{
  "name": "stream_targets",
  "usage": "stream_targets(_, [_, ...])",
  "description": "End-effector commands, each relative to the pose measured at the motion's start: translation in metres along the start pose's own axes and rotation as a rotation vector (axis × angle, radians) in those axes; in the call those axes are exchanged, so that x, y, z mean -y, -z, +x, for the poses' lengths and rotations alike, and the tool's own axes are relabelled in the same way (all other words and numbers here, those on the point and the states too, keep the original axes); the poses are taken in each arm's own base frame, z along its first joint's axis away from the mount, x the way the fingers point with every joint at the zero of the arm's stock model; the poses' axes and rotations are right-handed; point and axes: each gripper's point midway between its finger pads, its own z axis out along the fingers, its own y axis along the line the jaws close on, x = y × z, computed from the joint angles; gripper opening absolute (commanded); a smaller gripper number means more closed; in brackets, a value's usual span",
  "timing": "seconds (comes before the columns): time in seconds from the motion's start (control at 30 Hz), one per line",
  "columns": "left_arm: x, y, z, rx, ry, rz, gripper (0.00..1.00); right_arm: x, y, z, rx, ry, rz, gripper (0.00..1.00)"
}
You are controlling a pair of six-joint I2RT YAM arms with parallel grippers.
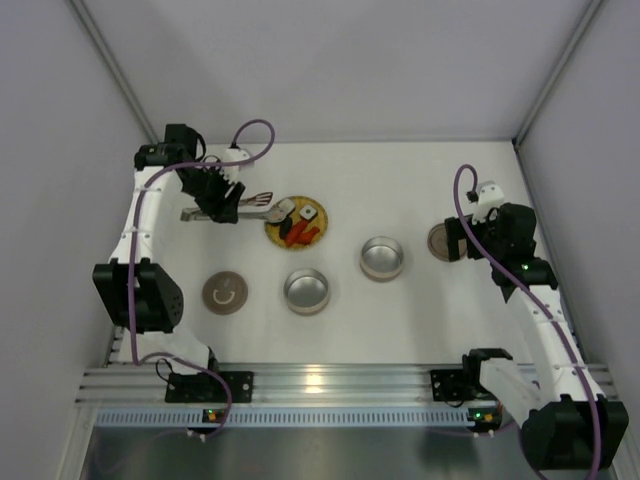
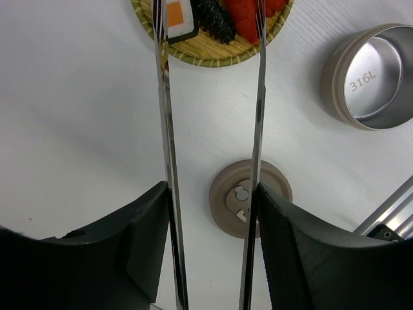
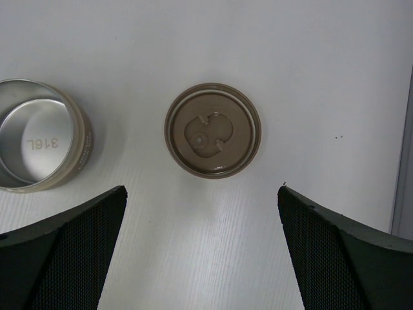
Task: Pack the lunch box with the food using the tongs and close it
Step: Pick up the fake food from the plate.
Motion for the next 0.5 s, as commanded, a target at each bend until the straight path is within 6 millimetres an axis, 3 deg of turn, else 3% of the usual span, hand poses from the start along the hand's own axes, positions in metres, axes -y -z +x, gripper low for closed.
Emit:
stream_targets(0.0, [0.003,-0.006,-0.001,-0.003,-0.014,0.062,0.59,0.001,0.0,-0.016,0.068,0.027,0.012,0.99])
stream_targets(0.47, [-0.017,-0.04,0.009,-0.028,0.08,0.033,0.58,0.001,-0.003,-0.013,0.052,0.022,0.008,0.99])
